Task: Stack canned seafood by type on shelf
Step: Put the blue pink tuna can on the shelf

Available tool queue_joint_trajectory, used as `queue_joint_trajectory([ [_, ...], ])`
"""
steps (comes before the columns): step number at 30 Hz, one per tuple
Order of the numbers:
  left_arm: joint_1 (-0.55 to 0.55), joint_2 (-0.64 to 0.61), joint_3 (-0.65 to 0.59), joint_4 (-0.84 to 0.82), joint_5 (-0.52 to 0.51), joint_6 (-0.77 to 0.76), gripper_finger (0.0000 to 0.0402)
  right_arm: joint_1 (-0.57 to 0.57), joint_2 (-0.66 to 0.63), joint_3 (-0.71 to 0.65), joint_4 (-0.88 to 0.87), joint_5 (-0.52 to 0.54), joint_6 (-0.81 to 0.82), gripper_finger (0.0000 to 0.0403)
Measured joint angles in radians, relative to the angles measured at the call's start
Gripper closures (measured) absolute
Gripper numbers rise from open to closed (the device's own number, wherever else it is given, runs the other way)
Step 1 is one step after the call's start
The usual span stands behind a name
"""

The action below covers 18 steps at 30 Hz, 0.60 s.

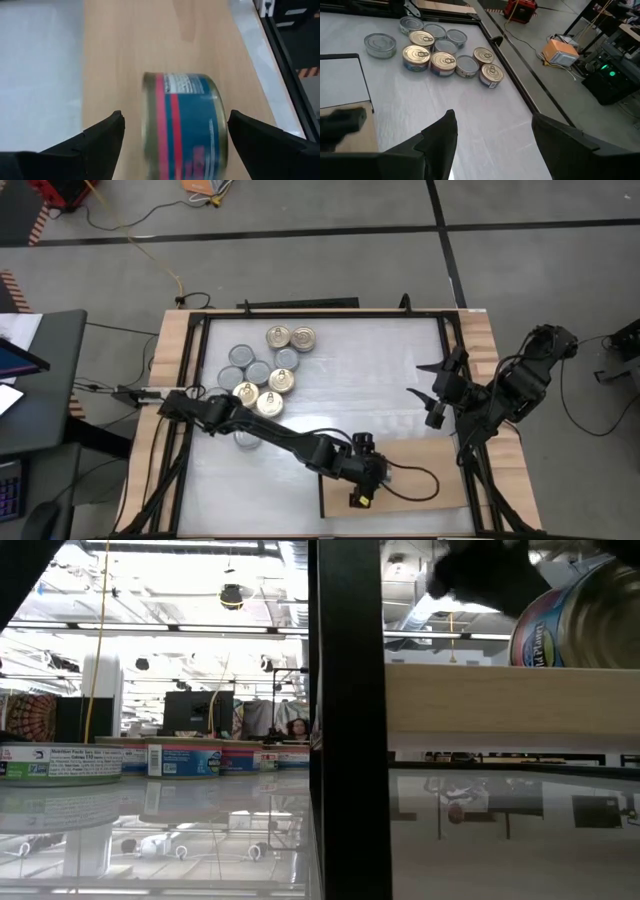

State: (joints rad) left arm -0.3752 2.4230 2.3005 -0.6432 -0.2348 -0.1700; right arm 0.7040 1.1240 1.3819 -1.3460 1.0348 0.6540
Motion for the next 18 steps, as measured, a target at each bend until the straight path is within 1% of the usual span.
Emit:
queue_joint_trajectory([
  [3, 0.000, 0.005, -0.002, 0.000, 0.027, 0.002, 0.0061, 0.000, 0.000, 0.000, 0.000, 0.000, 0.000, 0.0117],
  [6, 0.003, -0.001, 0.000, 0.003, 0.027, 0.002, 0.0064, 0.000, 0.000, 0.000, 0.000, 0.000, 0.001, 0.0117],
  [9, 0.009, -0.002, 0.000, -0.003, 0.024, 0.034, 0.0081, 0.000, 0.000, 0.000, 0.000, 0.000, 0.002, 0.0117],
  [12, 0.010, -0.002, 0.000, -0.009, 0.021, 0.093, 0.0123, 0.000, 0.000, 0.000, 0.000, 0.000, 0.002, 0.0117],
  [16, 0.007, -0.003, 0.000, -0.035, 0.022, 0.167, 0.0213, 0.000, 0.000, 0.000, 0.000, 0.000, 0.002, 0.0117],
  [17, 0.007, -0.003, 0.000, -0.036, 0.025, 0.184, 0.0222, 0.000, 0.000, 0.000, 0.000, 0.000, 0.002, 0.0117],
  [18, 0.007, -0.003, 0.000, -0.038, 0.024, 0.206, 0.0221, 0.000, 0.000, 0.000, 0.000, 0.000, 0.002, 0.0117],
])
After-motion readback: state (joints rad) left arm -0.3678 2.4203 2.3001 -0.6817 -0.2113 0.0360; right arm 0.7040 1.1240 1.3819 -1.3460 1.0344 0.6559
